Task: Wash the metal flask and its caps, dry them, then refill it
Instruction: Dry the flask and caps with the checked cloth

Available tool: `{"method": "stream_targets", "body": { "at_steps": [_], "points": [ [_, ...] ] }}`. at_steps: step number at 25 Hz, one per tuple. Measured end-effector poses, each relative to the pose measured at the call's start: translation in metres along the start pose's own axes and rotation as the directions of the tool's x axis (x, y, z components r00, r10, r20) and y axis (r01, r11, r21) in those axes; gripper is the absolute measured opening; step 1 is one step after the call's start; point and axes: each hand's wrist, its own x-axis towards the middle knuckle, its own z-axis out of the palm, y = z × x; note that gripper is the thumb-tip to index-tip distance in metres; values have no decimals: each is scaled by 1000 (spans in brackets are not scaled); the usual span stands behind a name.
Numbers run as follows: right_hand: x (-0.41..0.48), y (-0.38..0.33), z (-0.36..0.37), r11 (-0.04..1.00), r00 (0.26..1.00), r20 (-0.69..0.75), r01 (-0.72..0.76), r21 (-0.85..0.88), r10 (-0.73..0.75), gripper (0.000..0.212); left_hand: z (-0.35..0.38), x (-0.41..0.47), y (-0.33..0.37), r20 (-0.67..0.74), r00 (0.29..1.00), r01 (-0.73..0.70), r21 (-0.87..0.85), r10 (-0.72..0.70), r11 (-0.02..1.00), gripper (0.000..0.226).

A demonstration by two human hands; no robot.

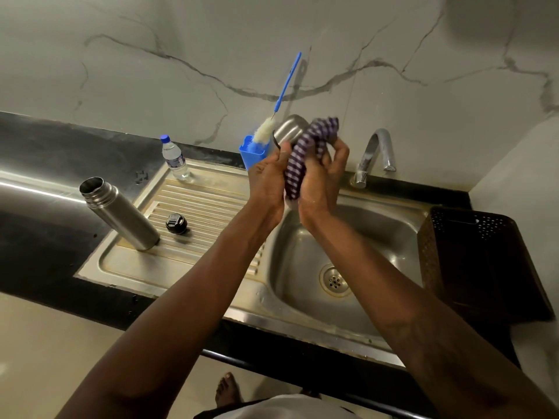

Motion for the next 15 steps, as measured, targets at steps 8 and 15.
{"method": "stream_targets", "body": {
  "at_steps": [8,15],
  "points": [
    [41,-15,-15,637,926,357,348,-688,-121,23,-27,2,2,243,952,-302,628,188,718,9],
    [44,3,-6,876,854,206,-444,-188,477,59,-39,-4,15,166,985,45,68,-56,997,23]
  ]
}}
